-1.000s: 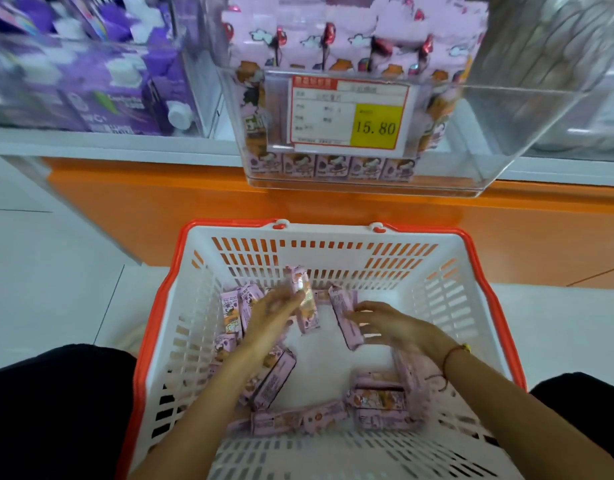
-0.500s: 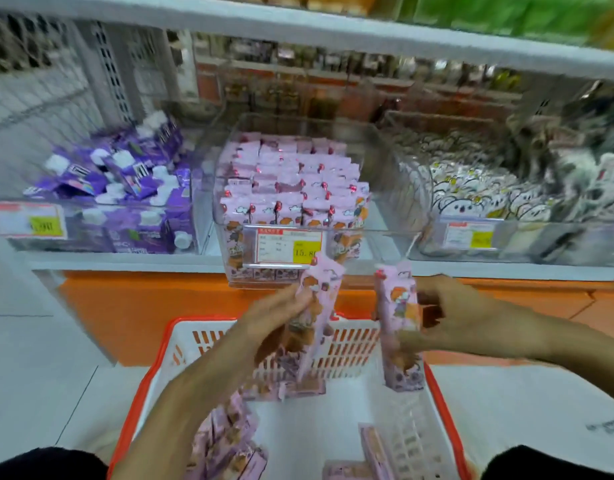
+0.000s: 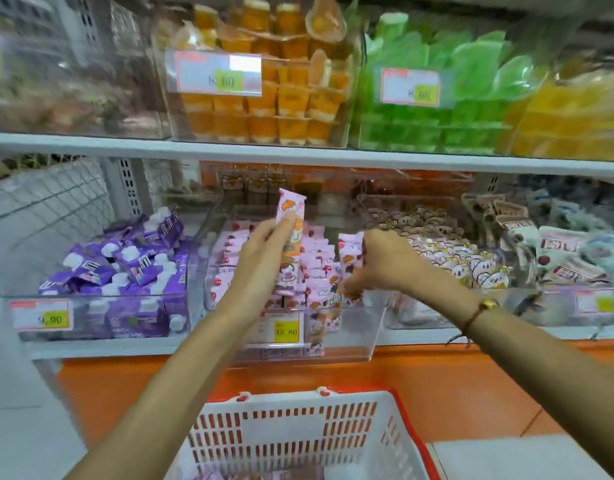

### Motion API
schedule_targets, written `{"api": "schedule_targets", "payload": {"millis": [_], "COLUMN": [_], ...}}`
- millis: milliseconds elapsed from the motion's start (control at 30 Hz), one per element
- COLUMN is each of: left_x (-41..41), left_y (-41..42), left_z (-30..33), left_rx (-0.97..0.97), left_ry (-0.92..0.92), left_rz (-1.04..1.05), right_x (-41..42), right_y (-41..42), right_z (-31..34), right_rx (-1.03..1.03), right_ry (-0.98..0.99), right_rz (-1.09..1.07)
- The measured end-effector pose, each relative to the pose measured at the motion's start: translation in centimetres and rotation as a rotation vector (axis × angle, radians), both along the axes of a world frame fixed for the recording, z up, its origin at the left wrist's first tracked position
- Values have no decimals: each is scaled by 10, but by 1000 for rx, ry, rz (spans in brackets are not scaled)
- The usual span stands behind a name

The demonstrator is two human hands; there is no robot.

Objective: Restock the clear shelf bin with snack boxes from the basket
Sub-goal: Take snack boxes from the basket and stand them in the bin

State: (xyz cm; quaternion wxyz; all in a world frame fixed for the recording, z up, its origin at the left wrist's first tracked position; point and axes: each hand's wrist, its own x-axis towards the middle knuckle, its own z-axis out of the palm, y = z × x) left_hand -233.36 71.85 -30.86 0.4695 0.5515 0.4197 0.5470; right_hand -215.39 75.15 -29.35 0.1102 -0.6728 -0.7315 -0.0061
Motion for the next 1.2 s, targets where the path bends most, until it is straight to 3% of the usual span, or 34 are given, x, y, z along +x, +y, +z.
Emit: {"api": "schedule_targets", "payload": {"millis": [133,300,367,467,733,767,833,933,1033,1133,1200], "left_x": [-3,-7,-11,-15,-17,-16,-12,5,25,31,25], "left_y": [2,6,9,12,16,16,16,13,11,13,18], "left_z": [2,-4,-6,-9,-12,-11,-9,-3,1,0,-6], "left_rx": [47,-9,-10,7,-50,-64,-84,-25,105,161,242], "left_ry": [65,45,33,41,-126,-172,-218,-68,99,191,406], "left_rz": [-4,-4,-15,-76,-152,-164,-176,-189,-175,-235,-238], "right_x": [-15,-18,-13,-7,-7,-5,-5,-3,7,18,23], "right_y": [14,16,14,10,-3,-7,-19,-35,-43,-46,-43], "right_z": [-26,-21,-21,-25,-5,1,13,25,28,24,17], "right_rx": [-126,-313,-223,-61,-42,34,114,-29,10,74,113], "right_ry": [-7,199,281,166,22,78,384,785,760,750,814], "right_rz": [29,34,42,117,164,165,176,304,444,423,366]}}
